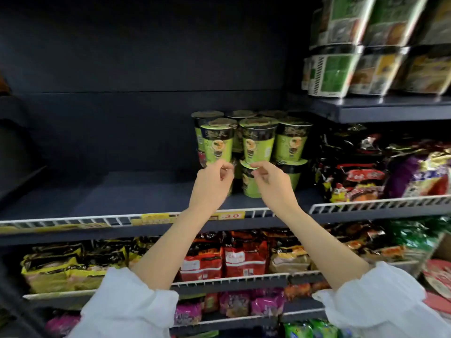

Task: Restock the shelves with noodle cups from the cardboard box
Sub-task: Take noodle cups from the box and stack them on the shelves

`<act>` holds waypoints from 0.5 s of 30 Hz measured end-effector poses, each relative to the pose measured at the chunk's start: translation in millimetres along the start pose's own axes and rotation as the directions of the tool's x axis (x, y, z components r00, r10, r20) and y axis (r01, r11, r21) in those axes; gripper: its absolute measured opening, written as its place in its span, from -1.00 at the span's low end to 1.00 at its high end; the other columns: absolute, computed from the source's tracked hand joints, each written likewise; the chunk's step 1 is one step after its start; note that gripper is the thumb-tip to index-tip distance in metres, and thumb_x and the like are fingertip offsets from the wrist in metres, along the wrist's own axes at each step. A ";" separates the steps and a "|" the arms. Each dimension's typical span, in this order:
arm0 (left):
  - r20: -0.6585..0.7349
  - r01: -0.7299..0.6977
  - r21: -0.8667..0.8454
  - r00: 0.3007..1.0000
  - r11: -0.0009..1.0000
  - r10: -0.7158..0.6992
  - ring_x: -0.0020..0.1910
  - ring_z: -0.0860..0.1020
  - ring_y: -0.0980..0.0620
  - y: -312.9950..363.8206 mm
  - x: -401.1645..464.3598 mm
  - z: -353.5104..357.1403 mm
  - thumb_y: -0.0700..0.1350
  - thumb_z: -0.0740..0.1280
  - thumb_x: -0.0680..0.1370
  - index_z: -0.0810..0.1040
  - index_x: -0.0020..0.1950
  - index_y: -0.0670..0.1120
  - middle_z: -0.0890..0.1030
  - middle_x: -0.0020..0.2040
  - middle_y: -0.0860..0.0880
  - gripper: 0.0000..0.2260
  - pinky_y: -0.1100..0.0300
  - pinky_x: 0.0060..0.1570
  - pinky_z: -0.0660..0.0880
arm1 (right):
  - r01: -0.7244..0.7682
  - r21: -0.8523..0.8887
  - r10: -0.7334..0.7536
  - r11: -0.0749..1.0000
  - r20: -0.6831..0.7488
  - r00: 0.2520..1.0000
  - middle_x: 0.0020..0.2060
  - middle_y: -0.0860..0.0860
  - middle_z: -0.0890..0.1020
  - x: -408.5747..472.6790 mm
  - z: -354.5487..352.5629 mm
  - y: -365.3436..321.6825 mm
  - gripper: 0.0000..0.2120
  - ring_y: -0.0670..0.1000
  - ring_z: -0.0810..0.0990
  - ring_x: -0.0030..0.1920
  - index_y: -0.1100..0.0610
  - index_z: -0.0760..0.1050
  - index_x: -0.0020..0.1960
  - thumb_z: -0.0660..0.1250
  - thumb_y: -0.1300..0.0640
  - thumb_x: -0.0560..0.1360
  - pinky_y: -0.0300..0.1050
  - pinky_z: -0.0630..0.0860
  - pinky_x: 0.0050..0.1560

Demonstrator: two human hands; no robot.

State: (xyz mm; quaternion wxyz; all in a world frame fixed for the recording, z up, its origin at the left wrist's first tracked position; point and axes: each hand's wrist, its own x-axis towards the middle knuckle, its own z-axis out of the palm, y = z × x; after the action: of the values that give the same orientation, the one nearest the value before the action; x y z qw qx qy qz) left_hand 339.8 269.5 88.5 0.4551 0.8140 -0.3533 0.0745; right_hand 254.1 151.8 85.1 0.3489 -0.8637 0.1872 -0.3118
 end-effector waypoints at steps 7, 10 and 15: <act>0.222 -0.033 -0.137 0.973 0.990 0.063 -0.14 0.62 -0.02 83.8 -87.8 103.1 -0.12 0.23 0.60 0.55 0.06 -0.07 0.65 -0.09 -0.06 -0.87 0.01 -0.07 0.58 | -0.235 -0.128 0.227 0.964 -0.075 0.971 -0.07 0.04 0.64 -133.5 -115.8 71.2 -0.78 0.00 0.58 -0.13 0.13 0.53 0.17 0.18 0.22 0.59 -0.21 0.49 -0.18; 0.363 -0.062 -0.154 0.925 0.986 0.115 -0.19 0.62 -0.04 137.4 -125.1 160.6 -0.10 0.21 0.60 0.55 0.07 -0.06 0.66 -0.09 -0.06 -0.86 -0.01 -0.12 0.59 | -0.375 -0.199 0.358 0.906 -0.114 0.927 -0.09 0.02 0.65 -185.5 -179.5 113.0 -0.80 0.01 0.59 -0.17 0.14 0.55 0.13 0.22 0.24 0.56 -0.27 0.43 -0.27; 0.545 -0.165 -0.180 0.803 0.970 0.239 -0.05 0.59 -0.06 230.2 -183.2 258.0 -0.11 0.24 0.57 0.59 0.03 -0.09 0.64 -0.05 -0.07 -0.84 0.10 -0.10 0.49 | -0.579 -0.255 0.532 0.774 -0.234 0.814 -0.04 0.17 0.67 -265.6 -285.2 181.2 -0.81 0.17 0.62 0.02 0.29 0.58 0.07 0.26 0.23 0.54 -0.05 0.51 0.00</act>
State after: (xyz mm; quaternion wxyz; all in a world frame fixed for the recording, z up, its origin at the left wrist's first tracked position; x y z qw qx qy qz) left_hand 4.6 80.4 17.4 0.3696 0.7274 -0.5603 -0.1428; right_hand -151.3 32.5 6.7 0.2683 -0.7880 0.5070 -0.2238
